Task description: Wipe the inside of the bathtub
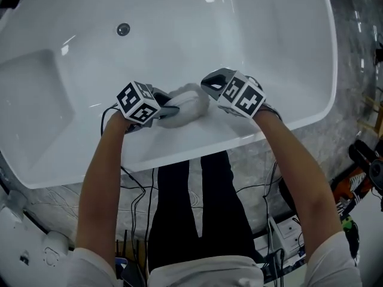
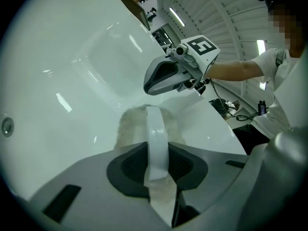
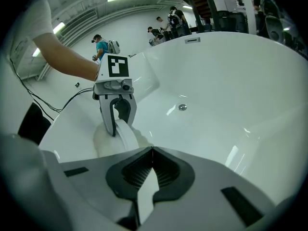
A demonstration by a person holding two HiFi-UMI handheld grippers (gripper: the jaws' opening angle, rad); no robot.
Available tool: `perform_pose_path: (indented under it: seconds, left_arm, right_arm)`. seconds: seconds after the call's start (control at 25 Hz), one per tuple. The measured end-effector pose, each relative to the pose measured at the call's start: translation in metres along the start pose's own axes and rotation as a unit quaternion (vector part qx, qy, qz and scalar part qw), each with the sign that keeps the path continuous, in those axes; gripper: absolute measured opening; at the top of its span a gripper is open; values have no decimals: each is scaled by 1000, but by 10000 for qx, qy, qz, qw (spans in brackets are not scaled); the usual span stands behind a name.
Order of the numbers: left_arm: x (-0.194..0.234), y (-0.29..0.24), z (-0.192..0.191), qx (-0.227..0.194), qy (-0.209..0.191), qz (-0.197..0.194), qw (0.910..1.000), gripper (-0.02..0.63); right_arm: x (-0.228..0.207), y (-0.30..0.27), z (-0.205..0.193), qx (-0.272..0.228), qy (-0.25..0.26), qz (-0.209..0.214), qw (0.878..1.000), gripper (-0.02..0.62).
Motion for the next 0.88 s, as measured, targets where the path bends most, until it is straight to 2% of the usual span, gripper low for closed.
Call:
perform_pose_path:
  seconds: [0.28,0.44,0.6,0.76,0.88]
  left_arm:
    - [-44,22,6,-152,-152,36,9998,100]
    - [-73,37,10,-122,-369,-5,9992,100]
    - [-103,52,11,-139,-523,-59,9985,100]
    - [-109,57,10,-217,-619,103,9978,100]
    - [-115,60,9,-310,-566,203,9977,100]
  right_arm:
    - [28,19,18,-94,-74,71,9999,18]
    - [48,34,28,-97,173,60,9998,20]
    - [61,60,38,-367,102,-95,9992,18]
    - [61,70,38,-679,-114,-197,9974,18]
    - [67,72,35,-767,-114,-125,9969,19]
Point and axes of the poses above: the fingertips, and each gripper's own axes: y backward along the fingers, x to its left, z out of its top, the point moved 5 cm from there along y, backward along the fingers, and after that the axes turned 2 degrees about -y, right-handed, at the moved point
